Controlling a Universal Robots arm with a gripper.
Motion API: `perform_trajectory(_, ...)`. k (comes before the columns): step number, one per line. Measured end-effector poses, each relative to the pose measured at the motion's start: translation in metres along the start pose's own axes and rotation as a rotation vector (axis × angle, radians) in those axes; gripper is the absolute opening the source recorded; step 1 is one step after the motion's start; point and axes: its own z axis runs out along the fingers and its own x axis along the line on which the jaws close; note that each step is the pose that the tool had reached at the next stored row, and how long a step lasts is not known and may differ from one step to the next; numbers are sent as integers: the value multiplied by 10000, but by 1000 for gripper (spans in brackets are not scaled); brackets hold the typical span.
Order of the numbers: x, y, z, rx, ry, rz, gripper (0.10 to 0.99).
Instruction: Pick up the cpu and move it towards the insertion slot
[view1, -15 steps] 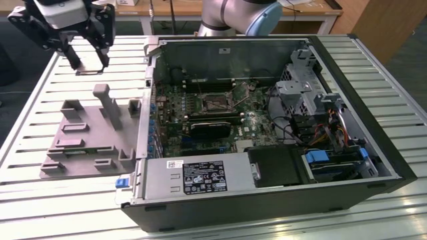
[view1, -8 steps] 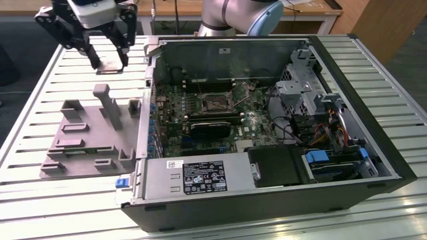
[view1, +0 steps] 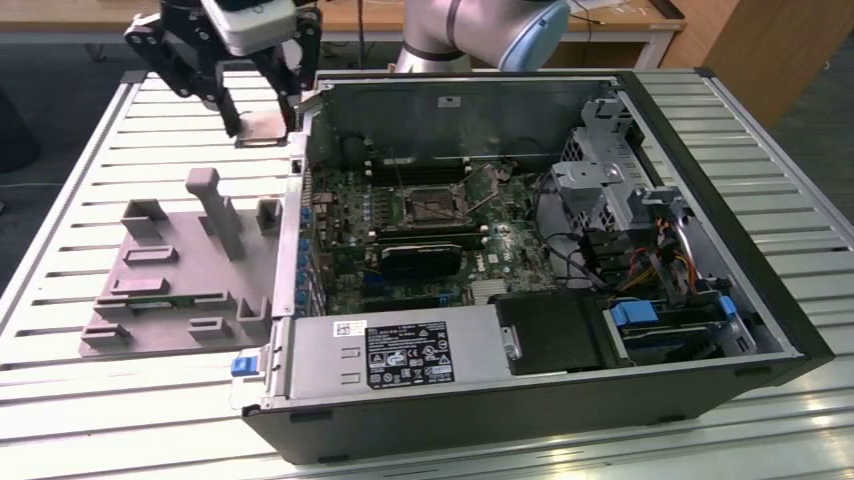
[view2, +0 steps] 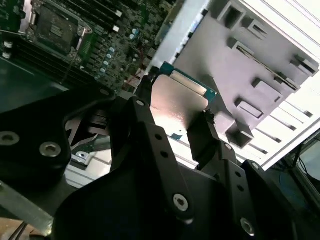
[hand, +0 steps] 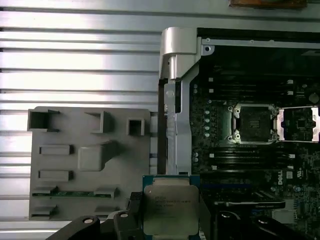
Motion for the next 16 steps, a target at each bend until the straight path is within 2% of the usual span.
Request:
perform_trajectory(1,-88,1,3,0,0,1,533)
perform_trajectory(4,-223,1,10,-1,0,0,533)
perform_trajectory(5,-316,2,13,0,0,2,533)
perform_trajectory(16,-814,5,36,0,0,1,533)
